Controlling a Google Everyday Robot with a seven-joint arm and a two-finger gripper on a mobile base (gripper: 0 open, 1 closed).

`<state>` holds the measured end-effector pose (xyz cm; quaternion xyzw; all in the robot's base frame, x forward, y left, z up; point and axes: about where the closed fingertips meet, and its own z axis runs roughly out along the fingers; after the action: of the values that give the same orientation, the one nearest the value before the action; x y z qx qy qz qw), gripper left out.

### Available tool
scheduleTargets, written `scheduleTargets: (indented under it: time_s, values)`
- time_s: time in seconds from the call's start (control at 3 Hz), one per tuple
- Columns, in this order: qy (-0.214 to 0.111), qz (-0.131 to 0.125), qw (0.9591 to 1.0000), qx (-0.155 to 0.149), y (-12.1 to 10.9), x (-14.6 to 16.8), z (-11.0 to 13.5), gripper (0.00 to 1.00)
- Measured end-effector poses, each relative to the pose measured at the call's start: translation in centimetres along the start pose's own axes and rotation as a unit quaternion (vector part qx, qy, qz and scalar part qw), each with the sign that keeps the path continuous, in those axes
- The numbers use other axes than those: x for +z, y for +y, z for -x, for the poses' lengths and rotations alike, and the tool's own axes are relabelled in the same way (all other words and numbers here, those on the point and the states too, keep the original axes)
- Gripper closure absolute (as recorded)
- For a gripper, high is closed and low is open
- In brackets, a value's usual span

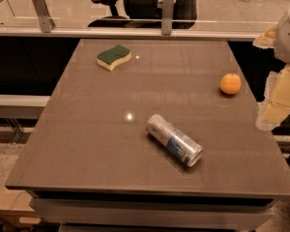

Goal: Move redbull can near sponge

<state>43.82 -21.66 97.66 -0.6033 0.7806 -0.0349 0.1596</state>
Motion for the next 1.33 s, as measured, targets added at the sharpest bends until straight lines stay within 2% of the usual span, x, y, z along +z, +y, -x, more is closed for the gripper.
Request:
scheduleTargets:
  time_s: [0.67,1.0,1.33]
  values:
    - [-0.007,-0.003,0.9999,0.007,0.3,-0.2,0.5,0.00]
    - [-0.020,0.007,0.9995,0.025,1.5,0.2,1.8,0.00]
    - [-0.031,0.026,0.9973,0.061,2.7,1.2,2.7,0.00]
